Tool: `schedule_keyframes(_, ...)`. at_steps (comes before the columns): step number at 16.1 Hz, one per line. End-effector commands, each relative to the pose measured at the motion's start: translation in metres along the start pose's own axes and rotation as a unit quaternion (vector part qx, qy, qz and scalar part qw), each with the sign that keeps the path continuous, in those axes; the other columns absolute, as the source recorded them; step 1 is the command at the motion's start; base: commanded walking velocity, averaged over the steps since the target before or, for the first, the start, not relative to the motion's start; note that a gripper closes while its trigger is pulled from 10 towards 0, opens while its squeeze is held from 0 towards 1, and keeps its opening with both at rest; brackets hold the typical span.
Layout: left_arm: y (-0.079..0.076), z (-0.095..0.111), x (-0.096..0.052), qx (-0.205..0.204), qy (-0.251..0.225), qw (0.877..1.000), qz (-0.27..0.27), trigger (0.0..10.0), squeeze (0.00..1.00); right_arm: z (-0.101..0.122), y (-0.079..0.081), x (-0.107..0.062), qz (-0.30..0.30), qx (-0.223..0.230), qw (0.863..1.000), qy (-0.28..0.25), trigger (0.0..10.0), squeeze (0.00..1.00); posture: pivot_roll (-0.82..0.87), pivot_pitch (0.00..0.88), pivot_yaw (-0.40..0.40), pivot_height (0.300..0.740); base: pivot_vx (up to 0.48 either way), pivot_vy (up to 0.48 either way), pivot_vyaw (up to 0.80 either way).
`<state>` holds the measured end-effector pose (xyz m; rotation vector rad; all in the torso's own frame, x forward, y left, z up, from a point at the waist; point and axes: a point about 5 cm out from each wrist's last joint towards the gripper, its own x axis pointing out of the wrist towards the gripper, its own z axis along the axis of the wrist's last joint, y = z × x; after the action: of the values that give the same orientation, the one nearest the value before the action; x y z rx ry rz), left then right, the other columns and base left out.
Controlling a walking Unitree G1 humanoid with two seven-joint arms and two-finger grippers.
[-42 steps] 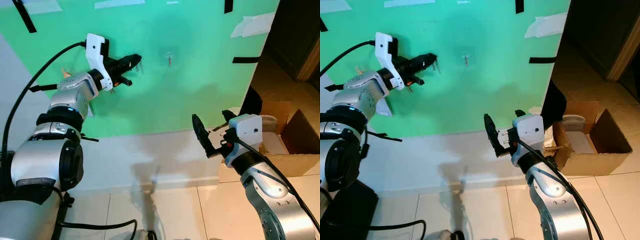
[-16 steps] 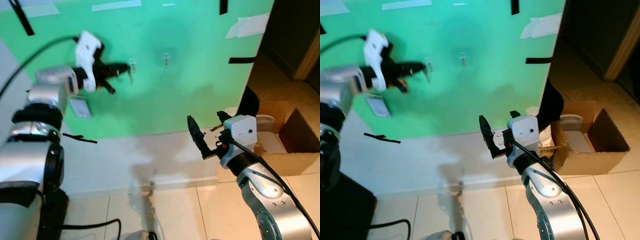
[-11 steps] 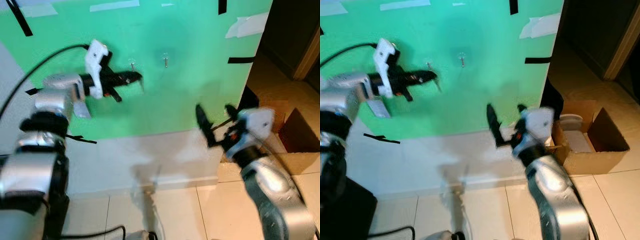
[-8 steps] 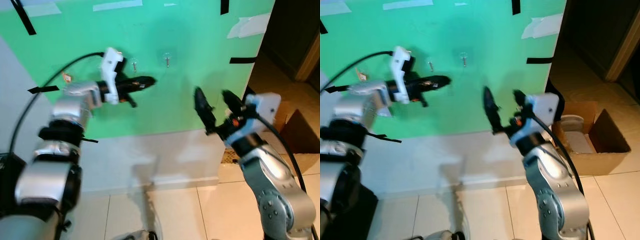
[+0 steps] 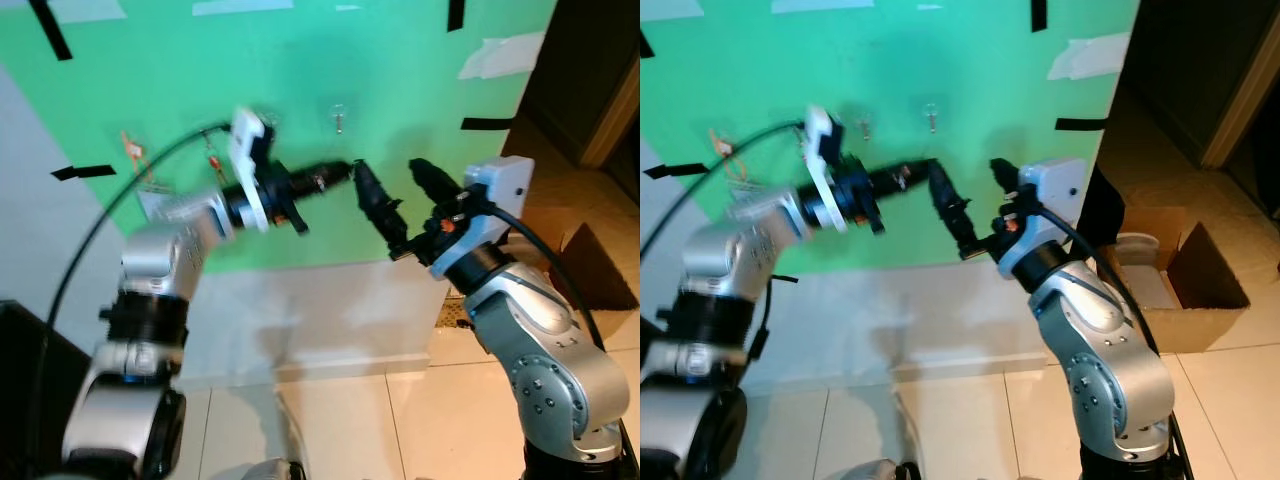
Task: Hang keys on a hook
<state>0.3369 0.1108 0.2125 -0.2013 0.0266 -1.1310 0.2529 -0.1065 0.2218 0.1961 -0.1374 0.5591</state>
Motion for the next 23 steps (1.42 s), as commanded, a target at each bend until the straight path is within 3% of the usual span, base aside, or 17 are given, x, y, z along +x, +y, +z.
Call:
schedule_keyframes(1,-0.007,0.004,0.003,0.009,0.003,1.0,-0.001,10.0,0.0,0.001,0.003,0.003,0.01,0.0,1.0,0.004,10.0,0.0,-0.15,0.0,0.094,0.74,0.0,0.0,0.0)
schedule_keyframes(8,-0.025,0.007,0.008,-0.015,-0.008,1.0,-0.025,10.0,0.0,-0.002,0.001,0.006,0.0,-0.009,1.0,0.017,10.0,0.0,-0.15,0.0,0.092,0.74,0.0,0.0,0.0)
schedule_keyframes(13,-0.039,0.006,-0.002,-0.051,0.004,0.995,-0.085,10.0,0.0,-0.001,-0.009,0.006,-0.038,-0.001,0.999,0.008,10.0,0.0,-0.15,0.0,0.098,0.74,0.0,0.0,0.0)
schedule_keyframes(23,-0.044,0.02,-0.006,-0.075,-0.03,0.99,-0.112,10.0,0.0,-0.005,-0.01,0.004,-0.046,0.0,0.999,0.015,10.0,0.0,-0.15,0.0,0.098,0.74,0.0,0.0,0.0)
